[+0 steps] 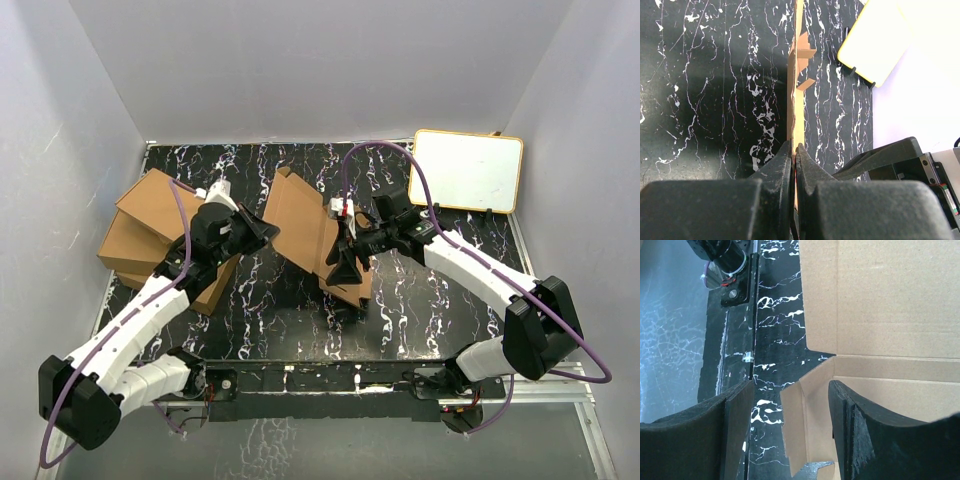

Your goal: Fold the paper box

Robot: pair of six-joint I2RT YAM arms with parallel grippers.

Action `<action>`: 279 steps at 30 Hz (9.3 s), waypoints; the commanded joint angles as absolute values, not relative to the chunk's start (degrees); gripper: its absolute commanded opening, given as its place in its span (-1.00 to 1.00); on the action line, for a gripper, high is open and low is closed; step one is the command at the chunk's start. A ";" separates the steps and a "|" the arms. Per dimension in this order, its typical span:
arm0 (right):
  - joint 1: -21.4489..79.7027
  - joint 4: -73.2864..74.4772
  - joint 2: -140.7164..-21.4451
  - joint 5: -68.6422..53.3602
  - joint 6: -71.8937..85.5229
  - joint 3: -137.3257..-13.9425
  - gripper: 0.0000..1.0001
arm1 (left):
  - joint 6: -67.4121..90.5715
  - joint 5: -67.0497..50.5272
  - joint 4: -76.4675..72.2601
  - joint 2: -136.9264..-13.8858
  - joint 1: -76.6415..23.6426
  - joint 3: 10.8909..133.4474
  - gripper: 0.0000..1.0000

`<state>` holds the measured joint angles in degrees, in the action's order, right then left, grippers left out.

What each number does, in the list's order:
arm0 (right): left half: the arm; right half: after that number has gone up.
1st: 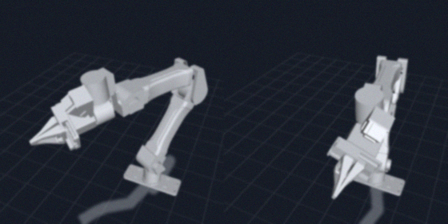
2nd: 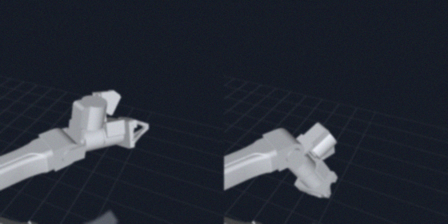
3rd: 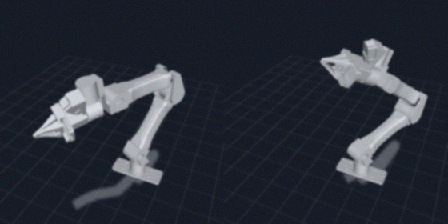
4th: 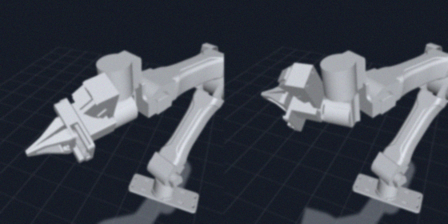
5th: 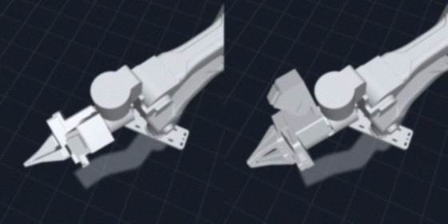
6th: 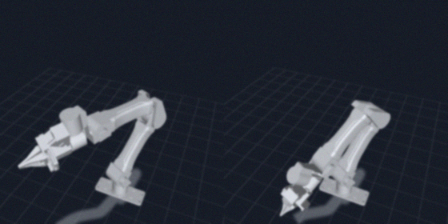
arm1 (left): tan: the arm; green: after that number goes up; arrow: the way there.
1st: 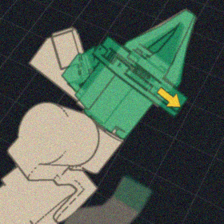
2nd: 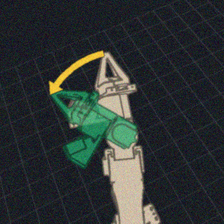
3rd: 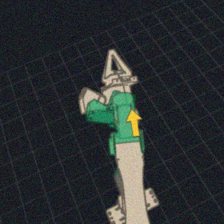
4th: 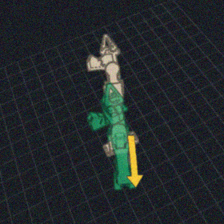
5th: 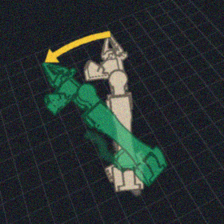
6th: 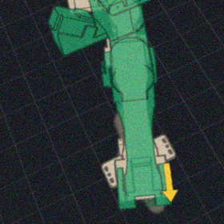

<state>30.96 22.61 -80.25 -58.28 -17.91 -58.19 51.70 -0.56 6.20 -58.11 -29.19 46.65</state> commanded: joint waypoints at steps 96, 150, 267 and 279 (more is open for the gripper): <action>-3.16 -5.50 -79.68 -74.27 -32.09 -45.14 0.99 | -14.14 -27.74 15.42 -71.22 -28.83 69.83 -1.00; -2.11 -50.88 -84.75 -58.62 5.33 -30.55 -0.84 | 5.94 -41.89 0.80 -70.47 -28.72 60.38 -1.00; 0.22 -14.57 -84.00 -67.90 -27.63 -41.58 -0.39 | 1.63 -39.33 6.40 -71.40 -26.11 63.02 -1.00; -4.91 26.84 -84.10 -75.16 -60.17 -53.57 -0.06 | 2.01 -39.75 6.20 -71.33 -26.10 62.68 -1.00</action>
<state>-4.03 10.20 -85.41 -70.06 -44.27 -48.31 1.96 -39.62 5.02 -73.60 -26.04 62.74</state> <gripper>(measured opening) 0.453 0.013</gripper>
